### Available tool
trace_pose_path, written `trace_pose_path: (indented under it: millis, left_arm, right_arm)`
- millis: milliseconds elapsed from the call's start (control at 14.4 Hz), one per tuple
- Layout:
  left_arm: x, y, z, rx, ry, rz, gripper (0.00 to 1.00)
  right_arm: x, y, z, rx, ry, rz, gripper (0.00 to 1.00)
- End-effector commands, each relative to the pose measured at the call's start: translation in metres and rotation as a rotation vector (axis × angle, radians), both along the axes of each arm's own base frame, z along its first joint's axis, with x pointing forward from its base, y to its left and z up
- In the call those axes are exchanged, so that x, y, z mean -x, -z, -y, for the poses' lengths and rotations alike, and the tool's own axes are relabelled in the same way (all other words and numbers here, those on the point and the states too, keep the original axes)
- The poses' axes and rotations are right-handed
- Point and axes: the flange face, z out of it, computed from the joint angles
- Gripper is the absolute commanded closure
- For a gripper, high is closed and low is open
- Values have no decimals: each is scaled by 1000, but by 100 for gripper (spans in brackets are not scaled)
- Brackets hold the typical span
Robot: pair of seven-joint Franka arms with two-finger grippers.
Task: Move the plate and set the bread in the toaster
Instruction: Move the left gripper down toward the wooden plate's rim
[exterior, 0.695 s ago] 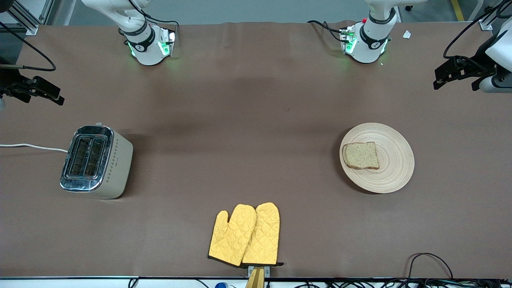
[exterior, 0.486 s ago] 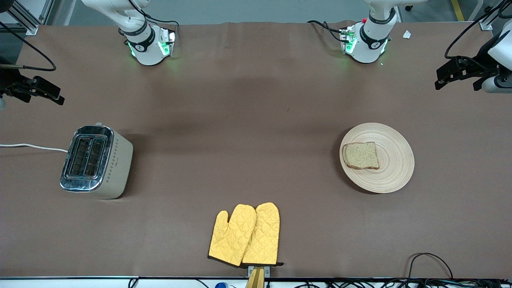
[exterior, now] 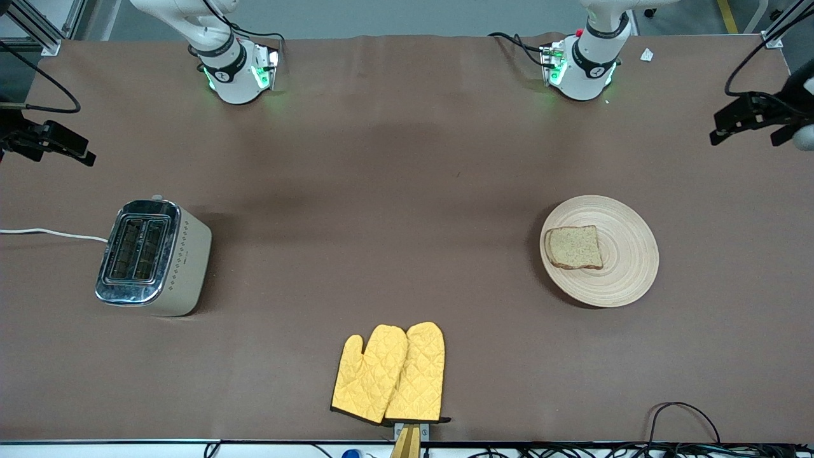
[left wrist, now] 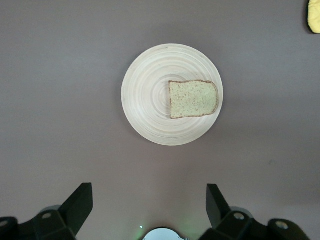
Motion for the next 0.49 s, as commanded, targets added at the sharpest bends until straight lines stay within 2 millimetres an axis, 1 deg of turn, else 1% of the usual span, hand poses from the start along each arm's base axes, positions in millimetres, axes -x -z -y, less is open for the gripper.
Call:
trace_pose_path:
  millis: [0, 69, 139, 208, 278, 347, 417]
  left_arm:
    - [-27, 53, -81, 188, -30, -60, 0]
    - [-34, 79, -110, 255, -53, -78, 0]
    - [-41, 104, -129, 309, -57, -88, 0]
    - [-49, 135, -150, 353, -43, -96, 0]
    - [-55, 163, -165, 397, -9, -89, 0]
    - [-63, 193, -170, 437, 10, -91, 0]
    - [-64, 216, -178, 465, -12, -90, 0]
  right_arm:
    - [7, -2, 1, -14, -4, 4, 0]
    - [7, -3, 1, -14, -4, 5, 0]
    - [7, -3, 1, -14, -4, 5, 0]
    - [7, -2, 1, -14, -4, 2, 0]
    - [7, -3, 1, -14, -2, 5, 0]
    - [7, -3, 0, -14, -4, 5, 0]
    - [7, -3, 1, -14, -2, 5, 0]
